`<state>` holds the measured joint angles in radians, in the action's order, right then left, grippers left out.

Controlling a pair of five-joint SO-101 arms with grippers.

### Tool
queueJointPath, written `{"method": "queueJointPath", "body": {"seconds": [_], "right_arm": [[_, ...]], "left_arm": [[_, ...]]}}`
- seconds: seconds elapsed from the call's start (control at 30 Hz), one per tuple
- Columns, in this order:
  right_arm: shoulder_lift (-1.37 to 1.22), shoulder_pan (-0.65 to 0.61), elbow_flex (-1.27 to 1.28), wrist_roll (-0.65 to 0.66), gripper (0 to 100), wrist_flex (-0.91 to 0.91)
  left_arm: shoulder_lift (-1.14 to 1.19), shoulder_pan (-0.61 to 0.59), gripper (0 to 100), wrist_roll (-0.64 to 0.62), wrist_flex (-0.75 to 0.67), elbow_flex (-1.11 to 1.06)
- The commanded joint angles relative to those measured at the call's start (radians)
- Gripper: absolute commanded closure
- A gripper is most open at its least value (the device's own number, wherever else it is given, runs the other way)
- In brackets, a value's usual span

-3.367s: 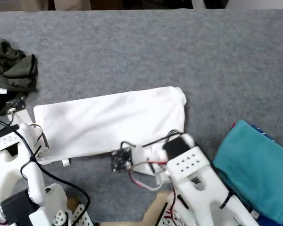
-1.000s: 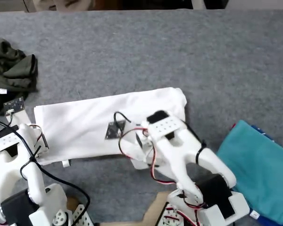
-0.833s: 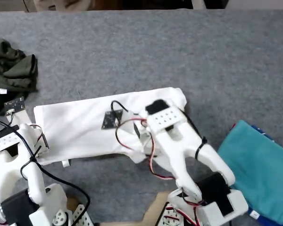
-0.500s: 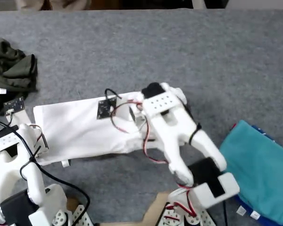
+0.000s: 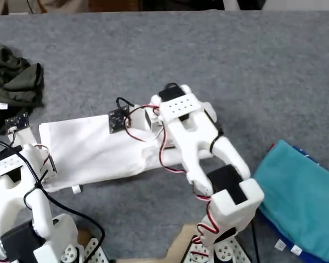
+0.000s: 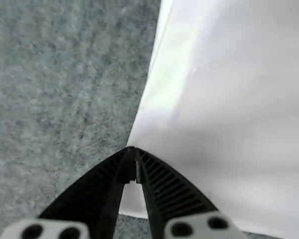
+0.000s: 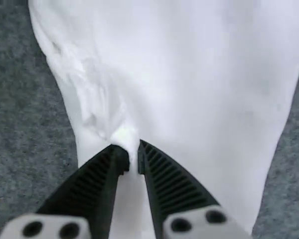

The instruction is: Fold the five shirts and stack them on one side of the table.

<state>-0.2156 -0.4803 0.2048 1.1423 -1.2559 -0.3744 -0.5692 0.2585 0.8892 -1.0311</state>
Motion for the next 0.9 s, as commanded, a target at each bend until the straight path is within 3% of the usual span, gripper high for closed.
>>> {"method": "queueJointPath", "body": {"seconds": [0.0, 0.07, 0.2, 0.27, 0.5, 0.67, 0.87], "right_arm": [[0.002, -0.019, -0.051, 0.012, 99.1, 0.058], [0.002, -0.019, -0.051, 0.008, 95.5, 0.075], [0.005, -0.013, -0.059, -0.044, 73.7, 0.084], [0.024, -0.012, -0.064, -0.055, 68.7, 0.074], [0.259, -0.012, -0.062, -0.058, 79.4, -0.057], [0.36, -0.012, 0.002, -0.06, 98.8, -0.164], [0.314, -0.013, 0.2, -0.173, 99.5, 0.023]], "left_arm": [[-0.01, 0.009, 98, 0.002, -0.012, 0.0], [-0.01, 0.009, 98, 0.002, -0.012, 0.0], [-0.01, 0.009, 98, 0.002, -0.012, 0.0], [-0.01, 0.009, 98, 0.002, -0.011, 0.0], [-0.01, 0.009, 98, 0.002, -0.011, 0.0], [-0.01, 0.009, 98, 0.002, -0.011, 0.0], [-0.012, 0.009, 98, 0.002, -0.011, 0.0]]}}
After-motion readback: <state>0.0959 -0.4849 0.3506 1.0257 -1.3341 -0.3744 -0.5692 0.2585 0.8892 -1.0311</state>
